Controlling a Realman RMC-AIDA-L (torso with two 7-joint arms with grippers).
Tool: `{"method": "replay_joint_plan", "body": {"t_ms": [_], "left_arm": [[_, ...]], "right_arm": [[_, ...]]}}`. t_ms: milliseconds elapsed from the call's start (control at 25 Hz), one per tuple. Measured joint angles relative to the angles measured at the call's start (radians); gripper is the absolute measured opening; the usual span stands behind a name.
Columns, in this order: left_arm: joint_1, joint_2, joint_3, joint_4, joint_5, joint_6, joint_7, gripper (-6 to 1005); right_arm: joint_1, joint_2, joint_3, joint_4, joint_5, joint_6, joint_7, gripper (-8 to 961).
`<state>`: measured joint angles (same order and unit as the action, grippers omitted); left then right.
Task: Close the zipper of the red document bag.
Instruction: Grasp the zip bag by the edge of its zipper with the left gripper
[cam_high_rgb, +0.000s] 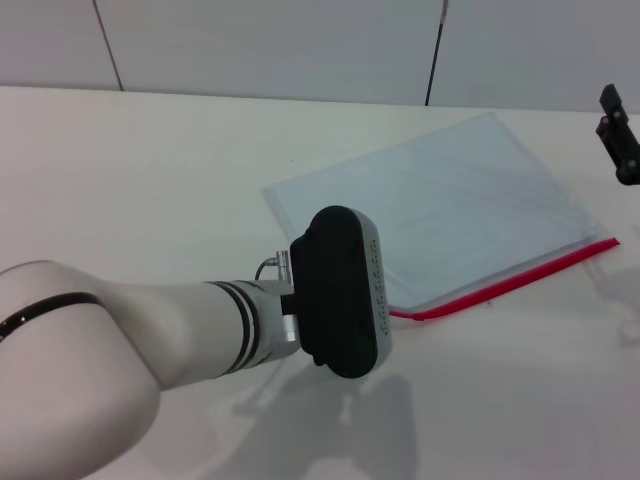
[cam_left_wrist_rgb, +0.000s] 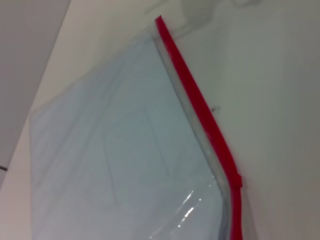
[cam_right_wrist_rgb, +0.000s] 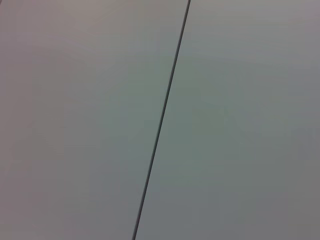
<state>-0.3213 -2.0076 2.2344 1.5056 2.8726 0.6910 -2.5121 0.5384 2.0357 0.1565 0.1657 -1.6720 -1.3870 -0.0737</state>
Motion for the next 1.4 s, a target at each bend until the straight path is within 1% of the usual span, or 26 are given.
{"method": "replay_joint_plan", "body": {"t_ms": [360,480,640,760,840,1120,1280,1400], "left_arm": [[-0.006,-0.002,-0.005,-0.083,0.001,-0.108,0.02,868],[-0.008,0.0,-0.005,-0.1,0.001,-0.149,0.023,868],[-0.011,0.0,-0.001,-0.111,0.0,-0.159,0.048,868],[-0.018,-0.012,0.0,-0.145,-0.001,-0.175,0.068,749],[-0.024,-0.015,0.0,-0.167,-0.001,-0.197,0.072,669],[-0.029,-0.009,0.022,-0.231,-0.001,-0.342,0.089,532],[-0.029,-0.015,0.028,-0.266,-0.001,-0.387,0.115,454],[-0.03,-0.018,0.028,-0.285,-0.001,-0.403,0.124,313]], "right_arm": [[0.0,0.0,0.0,0.0,0.0,0.0,0.0,681],[0.0,0.0,0.0,0.0,0.0,0.0,0.0,681],[0.0,0.001,0.0,0.0,0.0,0.0,0.0,682],[0.0,0.001,0.0,0.001,0.0,-0.001,0.0,682],[0.0,0.001,0.0,0.003,0.0,-0.001,0.0,682],[0.0,0.001,-0.004,0.007,0.0,-0.01,0.0,682],[-0.001,0.001,-0.006,0.007,0.0,-0.024,0.0,682],[-0.002,0.001,-0.006,0.007,0.0,-0.027,0.0,682]]}}
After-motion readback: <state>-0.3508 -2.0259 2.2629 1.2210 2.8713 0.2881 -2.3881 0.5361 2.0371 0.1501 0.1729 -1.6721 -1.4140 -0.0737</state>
